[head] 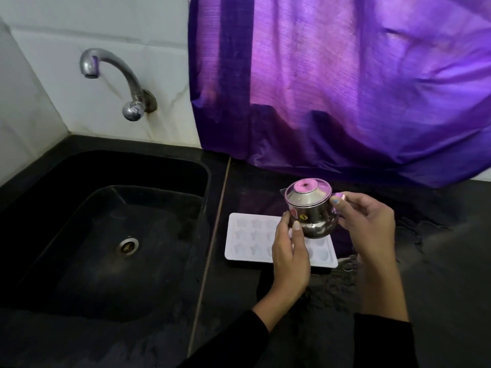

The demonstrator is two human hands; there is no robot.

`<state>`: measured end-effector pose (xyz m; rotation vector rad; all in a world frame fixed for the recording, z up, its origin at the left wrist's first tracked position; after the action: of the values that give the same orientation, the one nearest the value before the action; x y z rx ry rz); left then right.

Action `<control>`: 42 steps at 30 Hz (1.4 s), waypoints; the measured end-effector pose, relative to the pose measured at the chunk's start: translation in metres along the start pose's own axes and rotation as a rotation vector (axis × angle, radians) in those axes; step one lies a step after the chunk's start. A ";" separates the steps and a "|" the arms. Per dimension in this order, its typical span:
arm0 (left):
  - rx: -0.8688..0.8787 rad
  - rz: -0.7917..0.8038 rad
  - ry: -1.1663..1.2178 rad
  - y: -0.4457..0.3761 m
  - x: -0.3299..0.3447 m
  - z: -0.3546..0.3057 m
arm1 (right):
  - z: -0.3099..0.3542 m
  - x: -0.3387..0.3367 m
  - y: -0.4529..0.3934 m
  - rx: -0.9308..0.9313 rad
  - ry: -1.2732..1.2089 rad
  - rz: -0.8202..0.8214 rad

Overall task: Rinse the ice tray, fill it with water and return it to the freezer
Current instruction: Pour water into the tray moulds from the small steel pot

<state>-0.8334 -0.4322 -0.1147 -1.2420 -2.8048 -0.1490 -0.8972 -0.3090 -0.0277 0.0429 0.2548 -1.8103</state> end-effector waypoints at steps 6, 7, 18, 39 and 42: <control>0.026 0.126 0.000 0.023 0.033 0.001 | -0.009 -0.043 -0.007 0.024 0.040 -0.088; 0.026 0.149 -0.003 0.027 0.038 0.002 | -0.010 -0.050 -0.007 0.013 0.069 -0.096; -0.007 0.284 -0.072 0.054 0.078 0.026 | -0.014 -0.094 -0.009 -0.032 0.471 -0.225; -0.098 0.295 -0.121 0.053 0.089 0.052 | -0.014 -0.085 -0.011 -0.030 0.707 -0.193; -0.088 0.295 -0.124 0.052 0.087 0.051 | -0.014 -0.085 -0.010 -0.038 0.718 -0.195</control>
<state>-0.8549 -0.3276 -0.1535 -1.7226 -2.6970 -0.1848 -0.8864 -0.2231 -0.0260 0.6668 0.8219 -1.9241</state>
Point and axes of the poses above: each hand's wrist, its own y-axis away from the middle knuckle, its own x-axis out of the palm, z = x × y, the point moved 7 cm from there along -y, towards the middle knuckle, and after that the axes turned 12 degrees about -z, right-handed, at the moved point
